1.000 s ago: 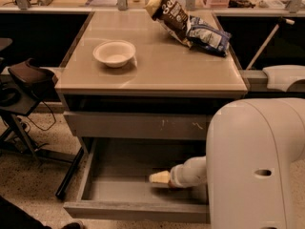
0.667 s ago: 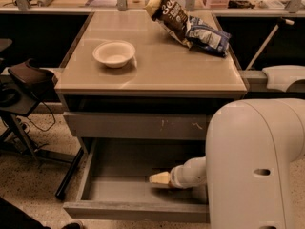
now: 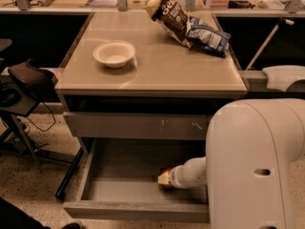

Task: Pick orange from middle drawer and place on counter

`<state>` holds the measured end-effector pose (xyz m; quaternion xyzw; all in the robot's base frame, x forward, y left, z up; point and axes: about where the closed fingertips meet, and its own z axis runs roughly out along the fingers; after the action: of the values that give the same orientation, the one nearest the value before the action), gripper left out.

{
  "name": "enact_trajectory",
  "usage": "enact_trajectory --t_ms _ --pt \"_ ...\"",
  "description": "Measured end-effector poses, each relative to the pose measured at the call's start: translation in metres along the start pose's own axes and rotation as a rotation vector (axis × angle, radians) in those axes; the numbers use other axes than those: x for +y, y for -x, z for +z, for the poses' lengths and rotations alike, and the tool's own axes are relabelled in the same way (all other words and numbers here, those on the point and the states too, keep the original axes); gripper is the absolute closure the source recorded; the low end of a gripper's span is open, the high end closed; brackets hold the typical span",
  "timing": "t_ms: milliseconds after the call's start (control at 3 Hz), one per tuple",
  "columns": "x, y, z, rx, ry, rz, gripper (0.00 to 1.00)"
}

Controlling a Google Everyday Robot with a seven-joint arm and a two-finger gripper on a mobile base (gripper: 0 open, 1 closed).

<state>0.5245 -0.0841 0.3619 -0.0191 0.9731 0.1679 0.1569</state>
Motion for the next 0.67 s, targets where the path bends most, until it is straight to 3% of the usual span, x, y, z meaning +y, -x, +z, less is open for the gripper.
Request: enact_trajectory --t_ms 333,667 --pt "0.000 0.000 0.000 0.000 0.000 0.000 0.65" --pt "-0.002 0.015 -0.030 -0.043 0.022 -0.013 0.89"
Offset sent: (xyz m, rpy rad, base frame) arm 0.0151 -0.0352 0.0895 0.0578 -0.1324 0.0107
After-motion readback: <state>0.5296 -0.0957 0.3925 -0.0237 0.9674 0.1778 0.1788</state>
